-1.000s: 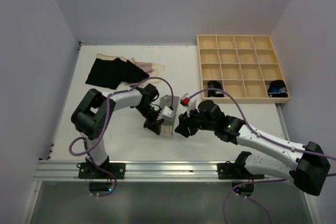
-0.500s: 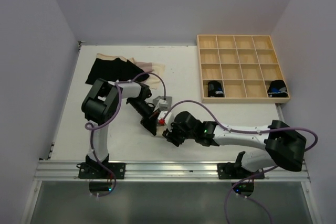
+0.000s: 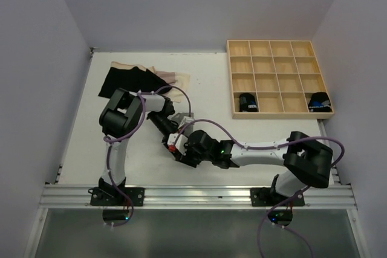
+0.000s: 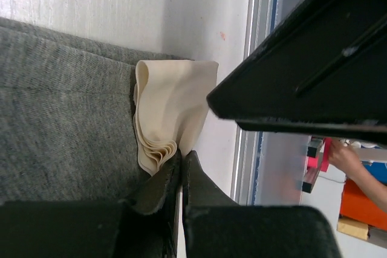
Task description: Roll the underwear
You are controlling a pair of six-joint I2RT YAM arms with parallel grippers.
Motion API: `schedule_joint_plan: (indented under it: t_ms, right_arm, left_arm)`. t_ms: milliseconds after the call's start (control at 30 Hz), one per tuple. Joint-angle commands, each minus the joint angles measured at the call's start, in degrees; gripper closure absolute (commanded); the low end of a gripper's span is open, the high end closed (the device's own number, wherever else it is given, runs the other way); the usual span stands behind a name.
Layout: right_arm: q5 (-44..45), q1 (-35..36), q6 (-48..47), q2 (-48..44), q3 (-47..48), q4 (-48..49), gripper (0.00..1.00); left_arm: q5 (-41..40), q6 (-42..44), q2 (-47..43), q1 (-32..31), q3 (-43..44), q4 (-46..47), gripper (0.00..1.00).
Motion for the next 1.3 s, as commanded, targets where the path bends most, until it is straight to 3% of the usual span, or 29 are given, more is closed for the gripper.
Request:
schedule_joint_plan:
  t_ms: [0,233,367,500,533,700,1000,1267]
  right_arm:
    - [-0.42,0.39,-3.74,2.44,3.59,2.42,0.47]
    - [-3.5,0.47,-3.57,7.1,3.77,3.03,0.61]
    - [-4.91,0.47,-2.08,9.13,1.67,6.18,0.81]
    - [-7.01,0.39,-0.14,9.57,0.44,7.42,0.97]
    - [-7.28,0.39,0.38,9.48,0.09,7.77,0.99]
    - [-11.84,-0.31,4.69,10.09,-1.5,9.97,1.0]
    - [-24.3,-7.42,14.53,11.76,-2.29,15.68,1.0]
    - [-35.48,-14.2,24.28,20.1,-1.15,24.1,1.0]
  left_arm:
    - [-13.73,2.13,3.65,0.29,-0.17,8.52,0.97]
    - [-13.12,1.07,4.7,0.82,0.89,9.22,0.96]
    - [-12.5,0.63,3.74,1.34,1.06,9.66,0.92]
    - [-10.66,1.51,0.32,2.66,0.54,10.1,0.8]
    - [-9.09,1.86,-1.17,3.19,-0.42,10.71,0.7]
    - [-1.71,5.11,-16.98,8.54,-5.43,15.35,0.56]
    - [-3.09,6.42,-45.55,18.21,-23.88,31.0,0.54]
    - [-6.0,33.8,-71.56,19.01,-43.13,31.11,0.51]
